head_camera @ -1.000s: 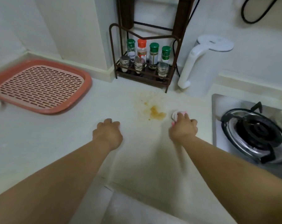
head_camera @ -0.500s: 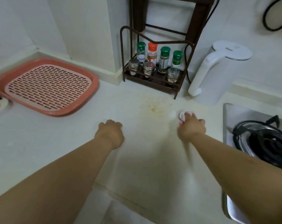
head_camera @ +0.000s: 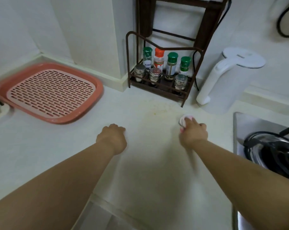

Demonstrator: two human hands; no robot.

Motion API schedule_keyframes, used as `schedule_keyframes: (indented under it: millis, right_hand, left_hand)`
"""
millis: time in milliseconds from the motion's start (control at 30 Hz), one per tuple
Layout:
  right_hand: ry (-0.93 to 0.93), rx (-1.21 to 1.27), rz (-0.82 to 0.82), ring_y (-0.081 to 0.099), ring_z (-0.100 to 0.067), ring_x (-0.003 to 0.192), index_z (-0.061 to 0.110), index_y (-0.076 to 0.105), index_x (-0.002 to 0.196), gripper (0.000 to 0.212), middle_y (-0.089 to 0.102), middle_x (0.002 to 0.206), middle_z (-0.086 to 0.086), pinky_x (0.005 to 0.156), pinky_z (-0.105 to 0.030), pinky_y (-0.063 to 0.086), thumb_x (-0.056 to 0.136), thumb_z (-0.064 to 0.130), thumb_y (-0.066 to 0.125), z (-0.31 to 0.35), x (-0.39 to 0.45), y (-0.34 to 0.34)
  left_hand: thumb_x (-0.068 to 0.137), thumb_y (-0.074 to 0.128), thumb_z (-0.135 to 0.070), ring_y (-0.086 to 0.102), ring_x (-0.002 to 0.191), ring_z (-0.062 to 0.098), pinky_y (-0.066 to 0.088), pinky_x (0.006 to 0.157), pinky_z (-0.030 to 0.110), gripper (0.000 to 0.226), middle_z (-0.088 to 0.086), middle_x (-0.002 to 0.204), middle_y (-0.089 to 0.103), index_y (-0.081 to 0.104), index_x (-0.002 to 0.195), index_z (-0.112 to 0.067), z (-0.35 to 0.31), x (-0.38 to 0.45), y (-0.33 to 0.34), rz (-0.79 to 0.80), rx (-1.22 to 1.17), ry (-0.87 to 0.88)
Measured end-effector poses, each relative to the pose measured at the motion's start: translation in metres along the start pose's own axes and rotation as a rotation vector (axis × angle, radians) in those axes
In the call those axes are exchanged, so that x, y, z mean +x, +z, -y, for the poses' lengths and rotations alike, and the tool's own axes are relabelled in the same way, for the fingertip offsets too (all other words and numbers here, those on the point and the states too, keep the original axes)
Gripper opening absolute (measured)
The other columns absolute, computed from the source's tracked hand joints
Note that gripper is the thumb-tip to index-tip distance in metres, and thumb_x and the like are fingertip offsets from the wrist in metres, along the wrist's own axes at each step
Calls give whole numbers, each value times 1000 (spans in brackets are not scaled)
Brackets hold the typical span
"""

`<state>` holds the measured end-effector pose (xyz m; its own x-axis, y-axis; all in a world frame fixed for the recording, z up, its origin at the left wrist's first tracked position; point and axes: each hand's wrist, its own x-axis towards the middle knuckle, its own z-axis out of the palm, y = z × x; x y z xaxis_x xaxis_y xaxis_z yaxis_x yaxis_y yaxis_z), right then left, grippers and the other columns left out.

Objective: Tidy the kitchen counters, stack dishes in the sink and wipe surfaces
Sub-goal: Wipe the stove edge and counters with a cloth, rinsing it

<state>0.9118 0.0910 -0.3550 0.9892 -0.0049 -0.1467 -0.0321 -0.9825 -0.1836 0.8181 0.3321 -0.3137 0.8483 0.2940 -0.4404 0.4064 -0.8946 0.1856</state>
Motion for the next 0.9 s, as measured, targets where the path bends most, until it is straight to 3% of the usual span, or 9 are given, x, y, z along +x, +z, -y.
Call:
schedule_keyframes:
  millis: [100,200,300,367,433,500,600,733,900]
  right_hand:
    - [10,18,24,34,-31,122,24,39,132,40,38,138,-2,92,-38,36,93,24,43,47,42,7]
    - [-207,73,55,33,-30,123,27,41,132,41,36,144,0,94,-39,36,93,17,43,98,40,15]
    - [-469,85,115,36,-30,122,30,45,131,42,39,145,5,97,-39,36,92,18,47,87,-3,23]
    - [-411,138,70,39,-30,119,28,47,130,39,43,140,3,95,-38,38,92,21,48,58,-6,19]
    - [-200,104,-24,40,-30,113,25,46,125,34,47,133,0,89,-39,40,92,22,45,40,17,12]
    - [-34,54,-34,37,-31,118,23,42,130,37,42,136,-3,92,-40,38,93,23,43,49,44,7]
    - [-17,68,7,29,-32,131,22,36,138,46,29,148,-5,101,-41,32,93,20,45,96,75,17]
    - [-168,86,73,30,-31,128,25,41,134,45,31,149,0,97,-39,32,91,15,44,133,82,16]
    - [-677,141,208,32,-29,130,34,46,137,45,35,150,9,108,-42,29,95,19,47,105,9,14]
  left_hand:
    - [86,43,-11,38,134,23,36,111,36,59,1,147,38,41,142,-29,4,7,-1,-34,-1,6]
    - [85,44,-10,47,127,25,41,106,37,55,2,140,45,50,136,-29,4,15,-7,-86,9,-6]
    - [85,44,-12,45,127,26,40,105,37,52,5,140,44,49,135,-25,2,21,-6,-96,78,-3]
    - [87,43,-12,39,131,26,36,107,37,52,5,144,40,45,137,-22,2,24,-6,-75,76,-14]
    - [87,42,-11,35,135,26,33,110,37,54,3,148,36,44,140,-24,3,26,-7,-56,37,-11]
    - [87,43,-10,28,140,24,30,114,37,60,-1,153,30,39,144,-29,8,29,-11,-43,6,8]
    - [87,46,-11,23,143,22,26,117,36,65,-3,157,24,33,146,-32,15,32,-11,-44,21,46]
    - [87,48,-12,19,144,23,25,117,35,67,-4,159,18,28,148,-32,16,30,-7,-70,57,57]
    - [88,46,-13,21,143,25,24,117,35,66,-2,159,17,26,149,-31,11,27,-8,-63,92,52]
